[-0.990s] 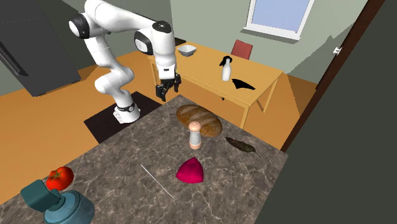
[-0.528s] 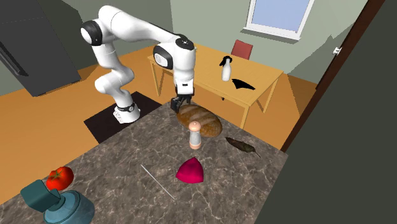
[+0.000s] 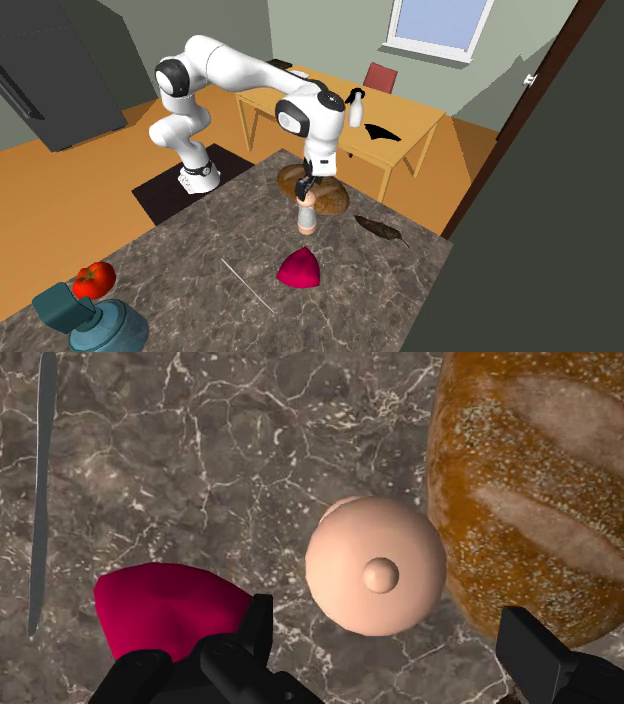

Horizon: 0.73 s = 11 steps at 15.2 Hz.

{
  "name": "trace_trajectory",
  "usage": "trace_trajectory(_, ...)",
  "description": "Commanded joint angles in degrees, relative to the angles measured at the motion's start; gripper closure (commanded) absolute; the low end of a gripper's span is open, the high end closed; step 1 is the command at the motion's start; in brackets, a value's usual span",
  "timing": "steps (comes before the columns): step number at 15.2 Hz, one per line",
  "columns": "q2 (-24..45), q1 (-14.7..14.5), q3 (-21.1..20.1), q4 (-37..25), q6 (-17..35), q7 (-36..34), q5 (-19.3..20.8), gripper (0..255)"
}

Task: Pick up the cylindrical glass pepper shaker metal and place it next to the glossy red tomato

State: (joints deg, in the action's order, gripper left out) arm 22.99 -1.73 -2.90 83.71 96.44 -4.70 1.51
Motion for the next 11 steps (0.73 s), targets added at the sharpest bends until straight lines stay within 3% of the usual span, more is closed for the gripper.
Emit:
trace_trajectory(1,2.22,-0.19,0.03,-1.67,0.28,-0.19,0.27,0)
trace_trajectory(7,1.88,-0.1,0.06,3.45,5.05,-0.23,0.29,0)
trace_trajectory(11,1.87,-0.09,0.06,3.9,5.49,-0.24,0.29,0)
